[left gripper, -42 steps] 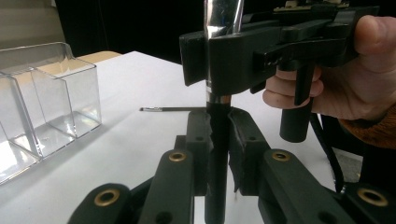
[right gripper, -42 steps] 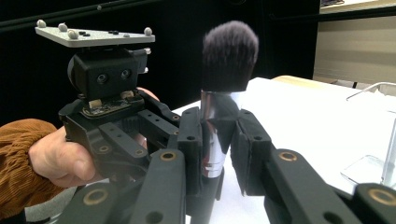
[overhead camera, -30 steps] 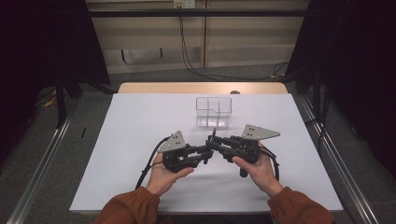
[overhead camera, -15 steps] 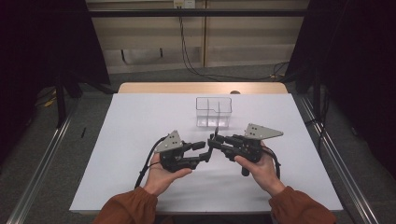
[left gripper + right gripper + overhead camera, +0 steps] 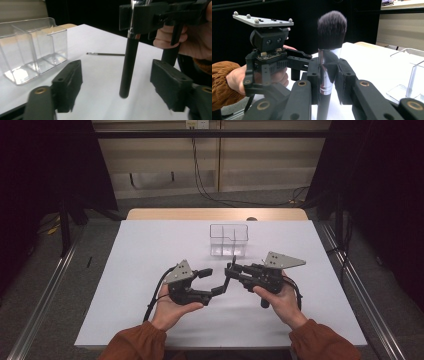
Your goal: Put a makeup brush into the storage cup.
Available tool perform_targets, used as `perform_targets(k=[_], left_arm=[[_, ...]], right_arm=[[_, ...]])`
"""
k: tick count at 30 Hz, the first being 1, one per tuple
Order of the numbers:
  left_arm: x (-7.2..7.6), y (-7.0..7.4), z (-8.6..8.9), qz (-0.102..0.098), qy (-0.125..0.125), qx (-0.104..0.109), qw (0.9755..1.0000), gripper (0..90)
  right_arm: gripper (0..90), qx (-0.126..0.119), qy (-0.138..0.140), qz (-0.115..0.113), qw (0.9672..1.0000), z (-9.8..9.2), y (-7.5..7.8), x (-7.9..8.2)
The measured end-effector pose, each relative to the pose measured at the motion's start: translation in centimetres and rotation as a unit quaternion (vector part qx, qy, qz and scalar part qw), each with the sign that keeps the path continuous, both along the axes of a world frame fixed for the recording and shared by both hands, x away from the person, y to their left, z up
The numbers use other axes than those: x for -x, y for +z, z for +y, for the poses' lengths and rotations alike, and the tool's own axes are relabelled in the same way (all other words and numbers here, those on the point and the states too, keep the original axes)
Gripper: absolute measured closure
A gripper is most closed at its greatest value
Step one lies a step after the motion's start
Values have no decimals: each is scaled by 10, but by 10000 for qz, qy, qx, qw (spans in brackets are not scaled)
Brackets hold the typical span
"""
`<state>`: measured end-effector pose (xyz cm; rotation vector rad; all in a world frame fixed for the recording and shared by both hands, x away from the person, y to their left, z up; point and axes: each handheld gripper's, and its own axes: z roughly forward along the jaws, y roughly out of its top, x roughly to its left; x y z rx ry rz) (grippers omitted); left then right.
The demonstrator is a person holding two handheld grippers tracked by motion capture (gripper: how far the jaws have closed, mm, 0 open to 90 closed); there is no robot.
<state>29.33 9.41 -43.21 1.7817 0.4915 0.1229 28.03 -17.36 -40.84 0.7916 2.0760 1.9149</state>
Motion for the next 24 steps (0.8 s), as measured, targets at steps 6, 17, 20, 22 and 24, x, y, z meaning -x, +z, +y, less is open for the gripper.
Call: perform_targets(k=[6, 17, 20, 22, 24], left_arm=[[1, 3, 6, -6, 295, -32, 9996, 117], [-1, 2, 21, 184, 465, 37, 9987, 44], [-1, 1, 25, 139, 521, -46, 9985, 23], [0, 1, 29, 83, 563, -72, 9984, 23], [1, 2, 35, 59, 592, -83, 9982, 23]], right_arm=[[762, 17, -36, 5, 10000, -5, 0, -1], [763, -3, -104, 16, 9999, -13, 1, -2], [763, 20, -124, 28, 9999, -13, 0, -2], [763, 25, -117, 19, 9999, -13, 0, -3], [763, 14, -122, 12, 9999, -13, 0, -3]])
